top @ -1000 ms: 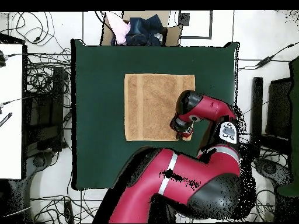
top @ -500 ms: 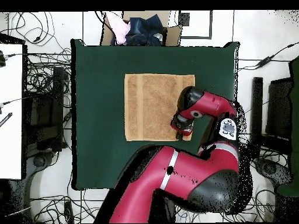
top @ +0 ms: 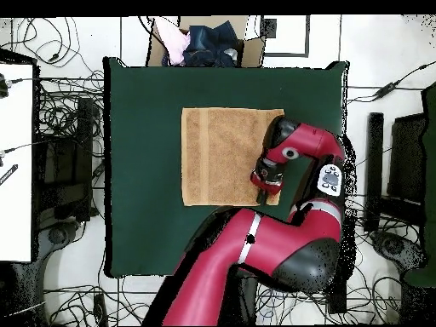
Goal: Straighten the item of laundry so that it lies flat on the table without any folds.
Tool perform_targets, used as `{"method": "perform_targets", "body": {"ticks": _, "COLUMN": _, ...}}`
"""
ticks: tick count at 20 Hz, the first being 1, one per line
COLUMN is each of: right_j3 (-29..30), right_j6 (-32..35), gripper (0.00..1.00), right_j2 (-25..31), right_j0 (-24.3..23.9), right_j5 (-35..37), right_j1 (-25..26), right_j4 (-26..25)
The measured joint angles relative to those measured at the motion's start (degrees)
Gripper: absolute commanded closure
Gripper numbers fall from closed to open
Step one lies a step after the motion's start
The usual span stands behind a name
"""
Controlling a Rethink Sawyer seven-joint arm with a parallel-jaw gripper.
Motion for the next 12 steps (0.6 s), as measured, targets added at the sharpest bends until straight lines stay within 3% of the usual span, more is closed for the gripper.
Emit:
{"method": "perform_targets", "body": {"ticks": 3, "right_j3": -5.7, "right_j6": 0.0, "gripper": 1.00, "right_j2": 0.0, "right_j0": -0.9, "right_j5": 5.9, "right_j1": 3.5, "right_j4": 0.0}}
{"method": "perform_targets", "body": {"ticks": 12, "right_j3": -11.3, "right_j6": -1.7, "gripper": 1.00, "right_j2": 0.4, "right_j0": -2.2, "right_j5": 11.8, "right_j1": 6.9, "right_j4": 0.4}}
